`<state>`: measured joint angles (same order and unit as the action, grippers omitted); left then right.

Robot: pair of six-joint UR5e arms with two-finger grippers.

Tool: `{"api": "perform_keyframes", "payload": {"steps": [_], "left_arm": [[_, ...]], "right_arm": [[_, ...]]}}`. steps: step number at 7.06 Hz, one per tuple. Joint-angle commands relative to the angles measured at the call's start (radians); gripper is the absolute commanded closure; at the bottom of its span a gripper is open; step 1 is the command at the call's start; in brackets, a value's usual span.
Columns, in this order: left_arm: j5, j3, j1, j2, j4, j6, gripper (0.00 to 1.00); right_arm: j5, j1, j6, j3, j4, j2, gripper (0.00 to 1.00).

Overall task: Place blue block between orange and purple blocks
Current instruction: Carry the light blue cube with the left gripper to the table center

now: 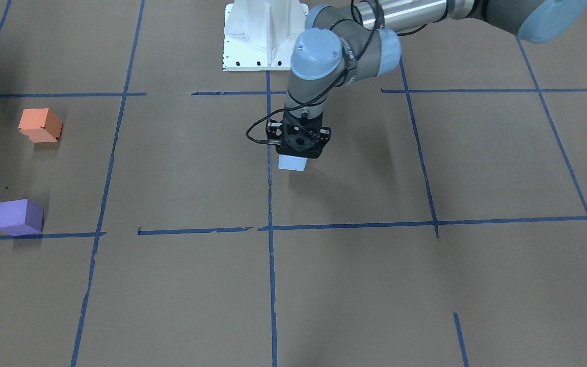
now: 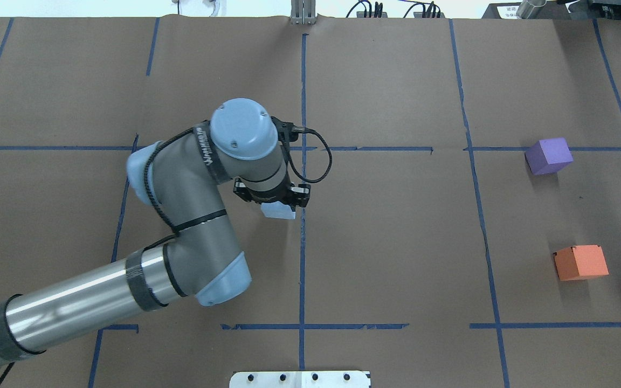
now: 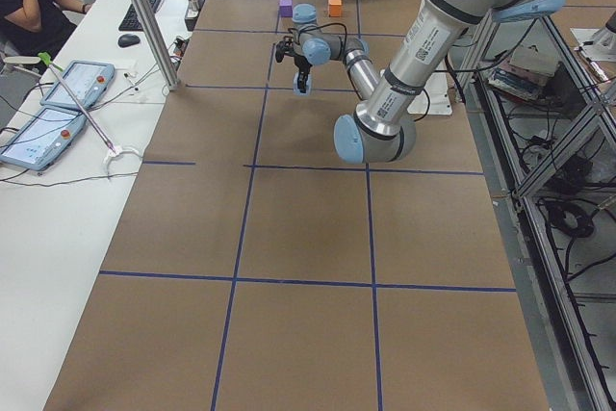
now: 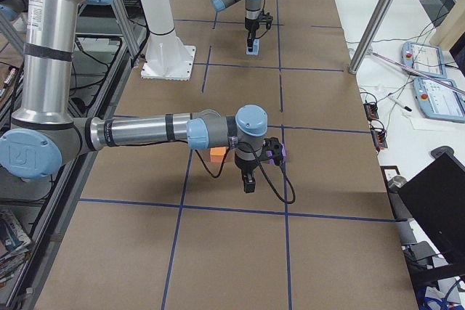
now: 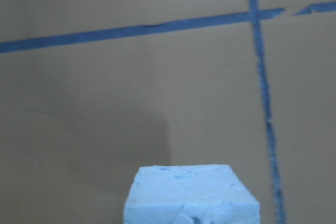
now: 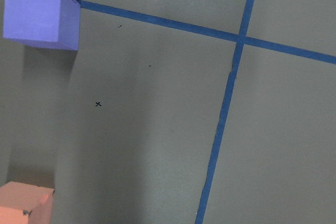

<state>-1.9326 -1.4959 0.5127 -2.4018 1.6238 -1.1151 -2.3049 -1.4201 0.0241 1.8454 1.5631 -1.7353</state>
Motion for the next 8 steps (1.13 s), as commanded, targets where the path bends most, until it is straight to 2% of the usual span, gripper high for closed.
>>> {"api": "perform_keyframes", "payload": {"steps": [1,2,3,4,5,7,8], "left_arm": [[0.035,0.136,-0.040,-0.089,0.002,-0.029,0.86],[0.044,0.182,-0.045,-0.117,0.004,-0.029,0.80],[0.044,0.196,-0.045,-0.131,0.004,-0.032,0.69],[0.046,0.197,-0.045,-0.131,0.004,-0.032,0.29],[0.058,0.197,-0.045,-0.131,0.001,-0.032,0.00],[0.060,0.175,-0.039,-0.131,-0.004,-0.040,0.00],[0.061,0.108,-0.017,-0.122,-0.004,-0.045,0.00]], "right_arm": [[-0.004,0.004,-0.001,0.000,0.000,-0.001,0.00],[-0.004,0.004,-0.001,0.002,0.000,0.000,0.00],[-0.005,0.006,-0.003,0.002,0.000,0.000,0.00],[-0.005,0.013,-0.006,0.011,0.000,0.002,0.00],[-0.005,0.023,-0.007,0.034,0.000,0.002,0.00],[-0.007,0.080,-0.106,0.087,0.000,0.016,0.00],[-0.005,0.169,-0.276,0.153,0.000,0.040,0.00]]}}
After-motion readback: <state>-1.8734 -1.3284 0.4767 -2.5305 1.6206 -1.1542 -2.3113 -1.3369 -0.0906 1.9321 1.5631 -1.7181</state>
